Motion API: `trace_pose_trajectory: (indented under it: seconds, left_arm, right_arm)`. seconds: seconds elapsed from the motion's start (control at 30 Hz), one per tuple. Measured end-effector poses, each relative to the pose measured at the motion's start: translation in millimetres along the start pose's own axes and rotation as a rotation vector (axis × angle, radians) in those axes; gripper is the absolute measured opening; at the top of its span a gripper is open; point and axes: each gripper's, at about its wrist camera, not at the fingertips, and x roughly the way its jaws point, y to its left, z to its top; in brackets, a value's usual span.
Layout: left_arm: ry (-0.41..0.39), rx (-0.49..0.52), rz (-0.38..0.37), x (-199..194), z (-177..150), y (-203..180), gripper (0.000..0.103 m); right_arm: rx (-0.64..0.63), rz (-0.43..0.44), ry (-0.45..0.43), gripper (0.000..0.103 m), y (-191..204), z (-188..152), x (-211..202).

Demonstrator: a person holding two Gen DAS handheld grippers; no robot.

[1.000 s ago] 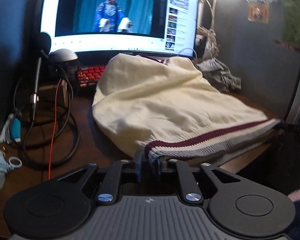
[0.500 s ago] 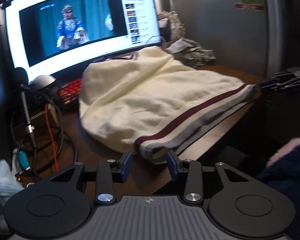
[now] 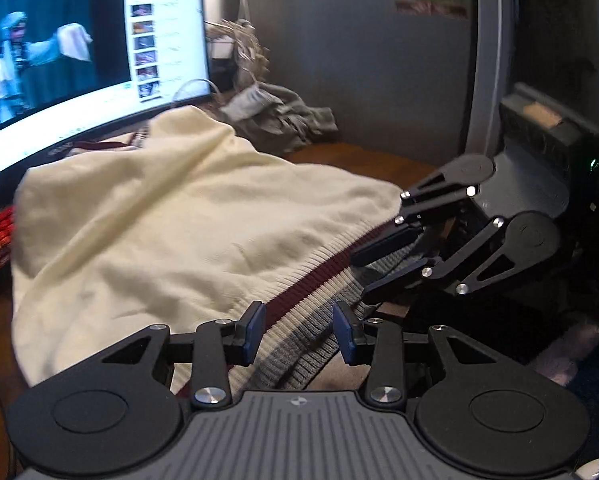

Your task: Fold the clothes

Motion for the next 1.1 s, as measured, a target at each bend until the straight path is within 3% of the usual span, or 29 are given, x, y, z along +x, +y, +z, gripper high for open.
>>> trace_pose_trajectory:
  seconds: [0.2,0.47,0.5,0.57,0.93,1.1]
  left_arm:
    - [0.058,0.016,-0.009,20.7,-2.2,4.6,0.038]
    - [0.069,-0.045,-0.059,20.9,-0.6,14.8,0.038]
    - [0.069,-0.046,-0.061,20.4,-0.7,14.7,0.038]
    - [0.068,-0.037,-0.058,19.3,-0.7,13.0,0.038]
    - [0.033,0.132,0.043,15.0,-1.7,-15.1,0.038]
    - [0.040,0.110,0.038,17.7,-3.0,-10.9,0.038]
  right_arm:
    - [-0.085,0.013,0.018,0.028,4.3,3.0,9.0]
    - [-0.150,0.048,0.021,0.027,4.4,7.4,15.1]
    - [-0.147,0.055,0.021,0.026,3.9,7.6,15.8]
    - [-0.119,0.087,0.028,0.005,1.2,8.8,16.6]
    - [0.067,0.124,-0.056,0.000,-15.9,15.6,3.8]
    - [-0.027,0.093,-0.003,0.001,-8.0,12.3,2.5]
